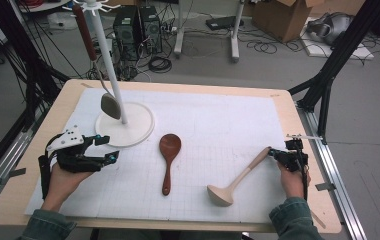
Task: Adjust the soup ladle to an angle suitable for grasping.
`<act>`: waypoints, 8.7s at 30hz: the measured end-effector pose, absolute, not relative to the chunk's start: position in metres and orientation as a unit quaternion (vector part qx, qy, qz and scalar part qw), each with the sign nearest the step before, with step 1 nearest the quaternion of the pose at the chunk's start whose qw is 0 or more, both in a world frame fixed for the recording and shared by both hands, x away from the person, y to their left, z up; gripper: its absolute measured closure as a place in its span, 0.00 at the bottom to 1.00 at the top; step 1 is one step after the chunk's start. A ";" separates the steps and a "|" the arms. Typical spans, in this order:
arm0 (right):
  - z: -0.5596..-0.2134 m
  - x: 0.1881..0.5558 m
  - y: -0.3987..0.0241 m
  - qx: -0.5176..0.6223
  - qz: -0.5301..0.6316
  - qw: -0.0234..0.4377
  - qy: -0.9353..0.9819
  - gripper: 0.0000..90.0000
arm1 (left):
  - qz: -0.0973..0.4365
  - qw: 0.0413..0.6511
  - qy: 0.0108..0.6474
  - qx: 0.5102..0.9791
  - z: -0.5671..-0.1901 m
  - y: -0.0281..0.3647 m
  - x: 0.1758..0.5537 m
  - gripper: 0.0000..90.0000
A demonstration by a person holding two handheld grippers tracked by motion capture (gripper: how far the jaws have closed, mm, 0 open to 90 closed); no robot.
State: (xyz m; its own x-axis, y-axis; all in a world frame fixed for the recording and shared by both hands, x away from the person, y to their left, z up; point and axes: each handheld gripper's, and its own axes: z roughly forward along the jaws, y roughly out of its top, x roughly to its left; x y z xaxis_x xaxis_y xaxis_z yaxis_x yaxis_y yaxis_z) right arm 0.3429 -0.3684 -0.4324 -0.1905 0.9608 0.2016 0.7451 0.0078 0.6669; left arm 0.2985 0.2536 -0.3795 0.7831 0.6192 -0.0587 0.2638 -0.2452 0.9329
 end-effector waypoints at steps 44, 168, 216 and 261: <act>-0.431 0.358 -0.357 0.620 0.343 0.152 0.689 1.00 | 0.158 0.545 0.279 0.774 -0.382 0.249 0.299 0.36; -0.432 0.445 -0.194 0.461 0.370 0.028 0.806 1.00 | 0.166 0.551 0.290 0.765 -0.390 0.269 0.292 0.36; -0.425 0.432 -0.173 0.382 0.380 -0.046 0.841 0.99 | 0.168 0.552 0.288 0.764 -0.389 0.270 0.290 0.36; -0.429 0.348 -0.181 0.375 0.330 -0.026 0.866 0.67 | 0.165 0.551 0.282 0.768 -0.390 0.264 0.290 0.36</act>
